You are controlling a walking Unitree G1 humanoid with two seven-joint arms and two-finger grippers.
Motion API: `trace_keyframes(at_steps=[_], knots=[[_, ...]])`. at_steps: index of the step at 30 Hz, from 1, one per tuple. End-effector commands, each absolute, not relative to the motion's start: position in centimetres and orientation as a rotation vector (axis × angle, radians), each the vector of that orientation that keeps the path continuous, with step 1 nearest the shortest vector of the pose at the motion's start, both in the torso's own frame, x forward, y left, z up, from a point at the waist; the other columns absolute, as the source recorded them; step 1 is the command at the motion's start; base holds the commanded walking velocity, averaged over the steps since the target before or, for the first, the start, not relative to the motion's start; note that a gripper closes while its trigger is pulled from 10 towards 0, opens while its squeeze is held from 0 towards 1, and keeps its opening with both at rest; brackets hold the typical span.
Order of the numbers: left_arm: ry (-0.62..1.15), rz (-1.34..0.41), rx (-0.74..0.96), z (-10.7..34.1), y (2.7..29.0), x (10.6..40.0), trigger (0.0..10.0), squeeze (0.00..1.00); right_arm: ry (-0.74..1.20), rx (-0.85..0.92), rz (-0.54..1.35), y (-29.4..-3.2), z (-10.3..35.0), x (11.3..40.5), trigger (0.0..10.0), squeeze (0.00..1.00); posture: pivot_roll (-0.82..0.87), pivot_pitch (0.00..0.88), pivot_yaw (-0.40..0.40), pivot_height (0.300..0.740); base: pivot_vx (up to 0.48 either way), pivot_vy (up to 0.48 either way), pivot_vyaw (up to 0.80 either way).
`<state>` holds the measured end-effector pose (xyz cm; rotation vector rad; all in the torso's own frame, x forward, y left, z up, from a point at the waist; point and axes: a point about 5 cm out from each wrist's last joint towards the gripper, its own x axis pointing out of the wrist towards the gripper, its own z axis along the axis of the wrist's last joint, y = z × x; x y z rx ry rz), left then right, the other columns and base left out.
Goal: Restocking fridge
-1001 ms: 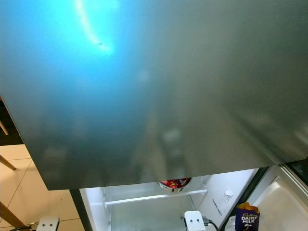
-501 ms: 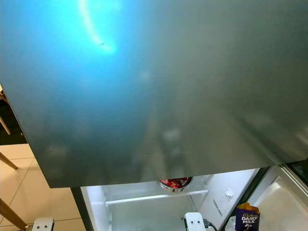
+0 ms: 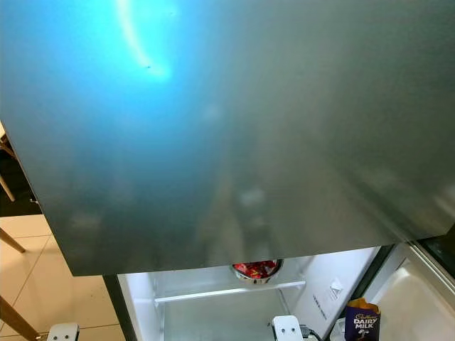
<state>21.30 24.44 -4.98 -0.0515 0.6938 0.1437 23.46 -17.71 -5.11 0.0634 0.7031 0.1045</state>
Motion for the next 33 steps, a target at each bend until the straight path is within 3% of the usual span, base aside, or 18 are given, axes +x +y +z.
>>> trace_keyframes(at_steps=[1,9,33], knots=[[0.707,0.154,-0.051,-5.2,24.7,20.9,10.0,0.00,0.739,0.060,0.089,-17.7,-5.7,22.7,10.0,0.00,0.00,0.010,-0.008,0.740,0.000,0.000,0.00],[0.736,0.159,-0.030,-5.2,25.2,20.7,10.0,0.00,0.718,0.053,0.036,-17.7,-5.6,22.8,10.0,0.00,0.00,0.000,0.016,0.740,0.000,0.000,0.00],[0.691,0.178,-0.041,-4.7,25.2,21.3,10.0,0.00,0.681,-0.006,0.100,-17.2,-4.9,23.8,10.0,0.00,0.01,0.000,-0.022,0.740,0.000,0.000,0.00]])
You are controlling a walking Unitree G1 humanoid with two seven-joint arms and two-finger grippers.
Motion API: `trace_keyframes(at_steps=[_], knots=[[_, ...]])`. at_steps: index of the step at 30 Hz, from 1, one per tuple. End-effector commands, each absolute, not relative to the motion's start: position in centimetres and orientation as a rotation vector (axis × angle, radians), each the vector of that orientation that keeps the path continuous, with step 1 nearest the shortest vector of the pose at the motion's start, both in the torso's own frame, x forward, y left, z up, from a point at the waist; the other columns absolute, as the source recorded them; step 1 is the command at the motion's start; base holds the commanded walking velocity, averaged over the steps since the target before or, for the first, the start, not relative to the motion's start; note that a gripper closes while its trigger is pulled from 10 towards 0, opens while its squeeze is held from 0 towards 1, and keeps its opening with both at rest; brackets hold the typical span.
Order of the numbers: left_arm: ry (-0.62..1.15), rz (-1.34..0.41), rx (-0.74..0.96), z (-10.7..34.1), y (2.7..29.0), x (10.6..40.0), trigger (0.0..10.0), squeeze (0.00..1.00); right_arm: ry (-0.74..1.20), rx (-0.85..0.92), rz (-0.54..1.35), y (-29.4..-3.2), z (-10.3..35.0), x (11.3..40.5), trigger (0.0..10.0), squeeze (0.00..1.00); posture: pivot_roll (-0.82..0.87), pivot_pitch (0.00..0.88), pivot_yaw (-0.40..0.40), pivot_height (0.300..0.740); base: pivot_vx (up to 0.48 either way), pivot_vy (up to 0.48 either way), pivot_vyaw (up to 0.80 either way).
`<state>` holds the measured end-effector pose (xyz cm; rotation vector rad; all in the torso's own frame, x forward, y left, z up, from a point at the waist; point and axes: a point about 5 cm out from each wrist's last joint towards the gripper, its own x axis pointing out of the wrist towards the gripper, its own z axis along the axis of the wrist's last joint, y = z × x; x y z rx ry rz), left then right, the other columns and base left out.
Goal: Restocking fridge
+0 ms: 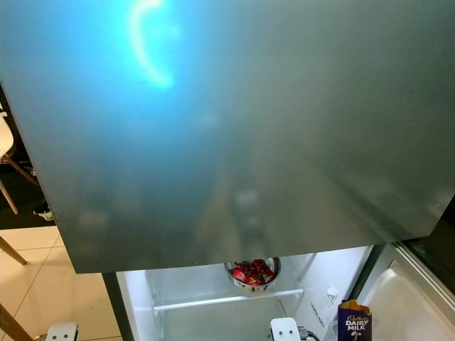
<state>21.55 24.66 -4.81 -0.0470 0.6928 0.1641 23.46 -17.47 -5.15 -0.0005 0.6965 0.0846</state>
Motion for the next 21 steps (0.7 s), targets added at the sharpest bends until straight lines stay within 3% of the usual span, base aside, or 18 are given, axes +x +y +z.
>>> trace_keyframes(at_steps=[1,21], knots=[[0.691,0.178,-0.041,-4.73,25.22,21.32,10.0,0.00,0.681,-0.006,0.100,-17.23,-4.92,23.76,10.0,0.00,0.01,0.000,-0.022,0.740,0.000,0.000,0.00],[0.656,0.166,-0.042,-4.29,24.39,22.18,10.0,0.00,0.681,0.028,0.084,-17.49,-4.89,23.75,10.0,0.00,-0.01,0.014,-0.028,0.740,0.000,0.000,0.00]])
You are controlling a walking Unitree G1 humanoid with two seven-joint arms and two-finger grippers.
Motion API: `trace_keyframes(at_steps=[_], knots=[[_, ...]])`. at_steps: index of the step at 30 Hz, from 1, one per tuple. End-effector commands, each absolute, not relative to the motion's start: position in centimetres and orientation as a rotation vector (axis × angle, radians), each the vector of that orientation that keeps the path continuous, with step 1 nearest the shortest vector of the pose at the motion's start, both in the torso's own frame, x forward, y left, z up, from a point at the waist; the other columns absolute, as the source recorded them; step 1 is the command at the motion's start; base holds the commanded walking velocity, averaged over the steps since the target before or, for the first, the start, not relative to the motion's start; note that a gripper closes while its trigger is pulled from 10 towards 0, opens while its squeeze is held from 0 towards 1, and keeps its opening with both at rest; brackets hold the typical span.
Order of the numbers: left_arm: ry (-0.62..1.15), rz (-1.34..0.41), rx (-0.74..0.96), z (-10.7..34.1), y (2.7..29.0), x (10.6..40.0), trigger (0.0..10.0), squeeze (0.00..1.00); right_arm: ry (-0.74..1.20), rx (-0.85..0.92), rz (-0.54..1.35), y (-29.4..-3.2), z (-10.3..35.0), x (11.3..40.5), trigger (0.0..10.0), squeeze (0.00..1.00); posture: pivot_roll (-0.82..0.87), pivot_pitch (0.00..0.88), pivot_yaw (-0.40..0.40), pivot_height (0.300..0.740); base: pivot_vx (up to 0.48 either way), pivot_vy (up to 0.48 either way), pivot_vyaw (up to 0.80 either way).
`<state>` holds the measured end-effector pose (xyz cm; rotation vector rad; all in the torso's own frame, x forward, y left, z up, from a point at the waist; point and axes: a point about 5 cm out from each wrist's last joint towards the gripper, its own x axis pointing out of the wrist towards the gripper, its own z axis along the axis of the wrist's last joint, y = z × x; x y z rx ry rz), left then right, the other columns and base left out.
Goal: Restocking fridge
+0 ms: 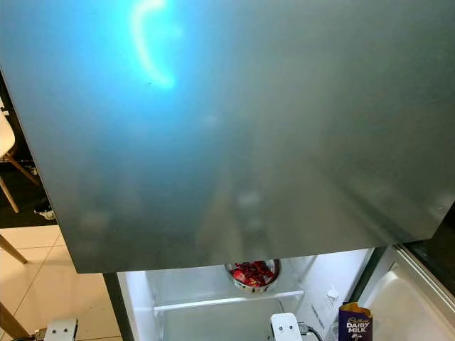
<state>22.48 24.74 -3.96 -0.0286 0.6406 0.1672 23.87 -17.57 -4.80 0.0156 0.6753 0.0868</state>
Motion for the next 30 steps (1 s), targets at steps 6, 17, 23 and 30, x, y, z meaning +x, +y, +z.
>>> trace_keyframes(at_steps=[6,17,23,30], knots=[[0.657,0.173,-0.040,-4.2,24.6,22.2,10.0,0.00,0.690,0.058,0.110,-16.8,-5.0,23.7,10.0,0.00,0.00,0.024,-0.025,0.740,0.000,0.000,0.00],[0.658,0.170,0.008,-3.4,26.6,22.3,10.0,0.00,0.669,0.139,0.078,-15.5,-5.1,23.7,10.0,0.00,0.05,0.046,0.023,0.740,0.000,0.000,0.00],[0.665,0.183,-0.025,-3.7,26.3,22.1,10.0,0.00,0.668,0.116,0.096,-15.6,-5.0,23.7,10.0,0.00,0.04,0.055,0.004,0.740,0.000,0.000,0.00],[0.679,0.171,-0.045,-4.3,25.2,21.7,10.0,0.00,0.675,0.041,0.093,-16.6,-4.9,23.9,10.0,0.00,0.02,0.057,-0.012,0.740,0.000,0.000,0.00]])
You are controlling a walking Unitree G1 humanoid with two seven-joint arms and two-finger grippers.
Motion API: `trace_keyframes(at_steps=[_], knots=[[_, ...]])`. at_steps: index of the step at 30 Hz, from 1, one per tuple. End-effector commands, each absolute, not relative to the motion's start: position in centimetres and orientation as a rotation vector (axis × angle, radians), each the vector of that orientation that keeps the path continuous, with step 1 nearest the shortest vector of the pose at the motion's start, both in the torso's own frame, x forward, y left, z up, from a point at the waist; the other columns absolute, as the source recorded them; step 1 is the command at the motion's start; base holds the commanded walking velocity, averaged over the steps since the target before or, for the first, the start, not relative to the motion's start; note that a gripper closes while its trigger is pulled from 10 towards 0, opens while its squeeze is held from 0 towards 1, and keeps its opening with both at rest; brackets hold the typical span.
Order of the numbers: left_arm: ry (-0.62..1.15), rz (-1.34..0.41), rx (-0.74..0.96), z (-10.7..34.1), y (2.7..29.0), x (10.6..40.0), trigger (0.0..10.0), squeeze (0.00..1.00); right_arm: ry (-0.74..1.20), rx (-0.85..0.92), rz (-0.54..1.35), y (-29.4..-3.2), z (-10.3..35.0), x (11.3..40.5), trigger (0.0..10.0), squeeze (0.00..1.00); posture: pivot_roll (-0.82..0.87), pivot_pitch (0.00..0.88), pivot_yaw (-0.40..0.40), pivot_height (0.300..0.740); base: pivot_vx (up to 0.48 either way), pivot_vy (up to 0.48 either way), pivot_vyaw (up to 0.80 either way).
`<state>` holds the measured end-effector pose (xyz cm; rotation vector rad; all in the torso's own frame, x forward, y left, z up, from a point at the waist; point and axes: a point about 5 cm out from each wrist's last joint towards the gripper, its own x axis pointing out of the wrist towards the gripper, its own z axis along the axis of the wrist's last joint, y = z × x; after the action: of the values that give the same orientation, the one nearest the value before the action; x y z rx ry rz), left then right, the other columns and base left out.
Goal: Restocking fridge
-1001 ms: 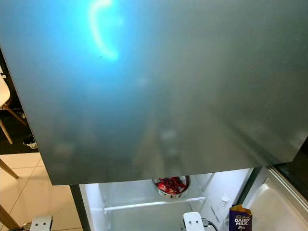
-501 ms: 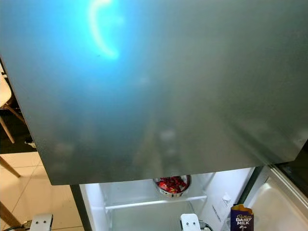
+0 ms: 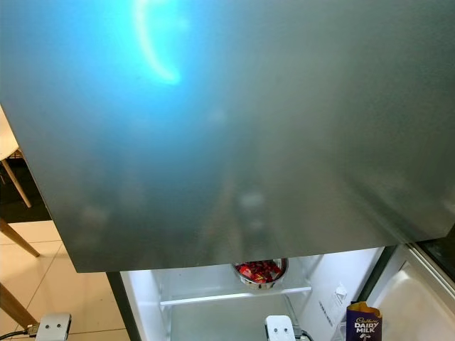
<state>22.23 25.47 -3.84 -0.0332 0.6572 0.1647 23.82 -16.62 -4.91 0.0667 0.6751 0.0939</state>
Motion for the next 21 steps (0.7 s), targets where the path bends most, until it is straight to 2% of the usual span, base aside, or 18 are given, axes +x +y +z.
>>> trace_keyframes(at_steps=[1,5,11,16,21], knots=[[0.679,0.171,-0.045,-4.3,25.2,21.7,10.0,0.00,0.675,0.041,0.093,-16.6,-4.9,23.9,10.0,0.00,0.02,0.057,-0.012,0.740,0.000,0.000,0.00],[0.704,0.122,-0.017,-4.6,24.6,21.7,10.0,0.00,0.659,-0.045,0.059,-17.5,-4.5,24.2,10.0,0.00,-0.01,0.049,0.000,0.740,0.000,0.000,0.00],[0.720,0.050,-0.066,-4.8,23.7,21.8,10.0,0.00,0.667,0.018,-0.065,-19.3,-4.7,23.8,10.0,0.00,-0.02,0.047,0.008,0.740,0.000,0.000,0.00],[0.734,0.009,-0.038,-5.0,23.3,21.7,10.0,0.00,0.694,0.003,-0.054,-19.2,-5.3,22.9,10.0,0.00,-0.02,0.049,0.004,0.740,0.000,0.000,0.00],[0.739,0.051,-0.016,-5.2,23.8,21.2,10.0,0.00,0.707,0.002,-0.058,-19.1,-5.6,22.5,10.0,0.00,-0.01,0.050,0.002,0.740,0.000,0.000,0.00]])
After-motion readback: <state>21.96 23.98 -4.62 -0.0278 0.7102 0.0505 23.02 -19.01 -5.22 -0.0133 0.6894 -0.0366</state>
